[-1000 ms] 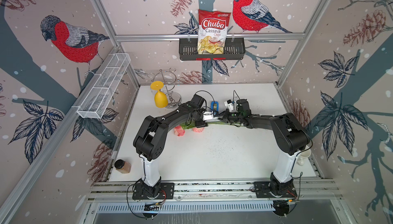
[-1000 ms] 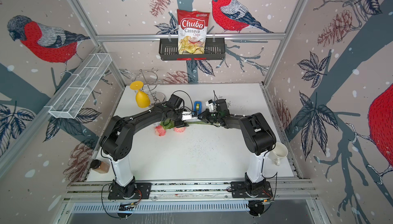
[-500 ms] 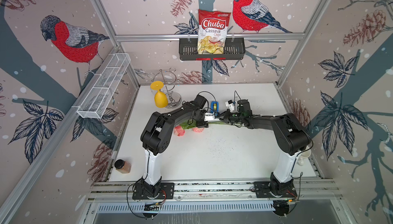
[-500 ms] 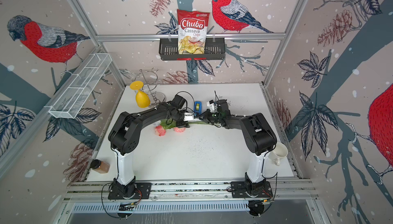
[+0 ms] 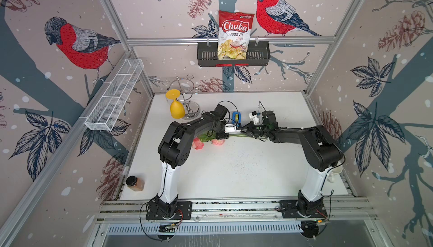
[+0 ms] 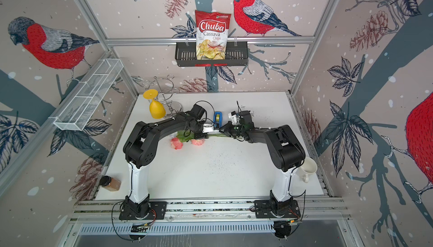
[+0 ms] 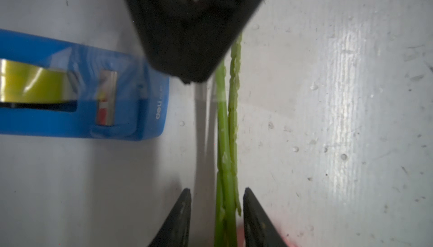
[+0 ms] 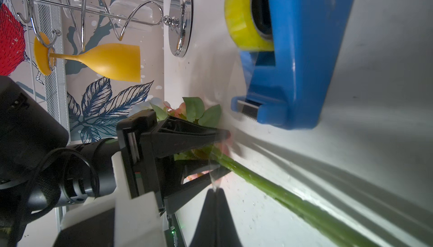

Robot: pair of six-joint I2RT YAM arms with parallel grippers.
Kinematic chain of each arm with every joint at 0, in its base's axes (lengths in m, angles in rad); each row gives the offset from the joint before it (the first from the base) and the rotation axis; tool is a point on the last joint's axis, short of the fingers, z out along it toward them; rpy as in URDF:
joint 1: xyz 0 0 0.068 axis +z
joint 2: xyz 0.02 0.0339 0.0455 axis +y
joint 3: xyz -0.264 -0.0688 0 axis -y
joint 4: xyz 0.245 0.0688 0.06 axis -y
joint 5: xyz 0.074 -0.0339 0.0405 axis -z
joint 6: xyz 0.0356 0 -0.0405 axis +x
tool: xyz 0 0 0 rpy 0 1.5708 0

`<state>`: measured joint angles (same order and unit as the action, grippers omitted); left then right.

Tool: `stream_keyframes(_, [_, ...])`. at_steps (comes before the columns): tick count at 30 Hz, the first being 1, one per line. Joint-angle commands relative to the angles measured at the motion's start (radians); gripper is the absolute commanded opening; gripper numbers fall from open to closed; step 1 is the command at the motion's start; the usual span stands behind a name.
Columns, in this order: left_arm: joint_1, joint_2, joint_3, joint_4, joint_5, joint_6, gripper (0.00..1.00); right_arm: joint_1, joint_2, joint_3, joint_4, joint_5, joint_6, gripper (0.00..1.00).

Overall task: Wrap bouquets with tape
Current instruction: Pick up the unwrapped bouquet from the center of the board.

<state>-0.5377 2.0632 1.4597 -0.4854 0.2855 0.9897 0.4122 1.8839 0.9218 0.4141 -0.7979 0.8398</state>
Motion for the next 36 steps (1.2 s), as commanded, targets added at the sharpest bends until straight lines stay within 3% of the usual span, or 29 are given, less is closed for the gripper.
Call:
stream_keyframes(1, [0.006,0.012,0.001,0.005,-0.011,-0.012,0.35,0.006,-0.009,-0.007,0.005,-0.032,0.01,0.0])
stream_keyframes(10, [0.008,0.018,0.026,0.005,-0.003,-0.034,0.06,0.02,-0.016,-0.017,0.008,-0.032,0.011,0.0])
stream_keyframes(13, [0.011,0.004,0.036,-0.012,0.016,-0.038,0.0,0.028,-0.018,-0.02,0.006,-0.029,0.007,0.0])
stream_keyframes(36, [0.01,-0.066,0.051,-0.035,0.109,-0.043,0.0,0.075,-0.045,-0.07,-0.024,0.097,-0.042,0.0])
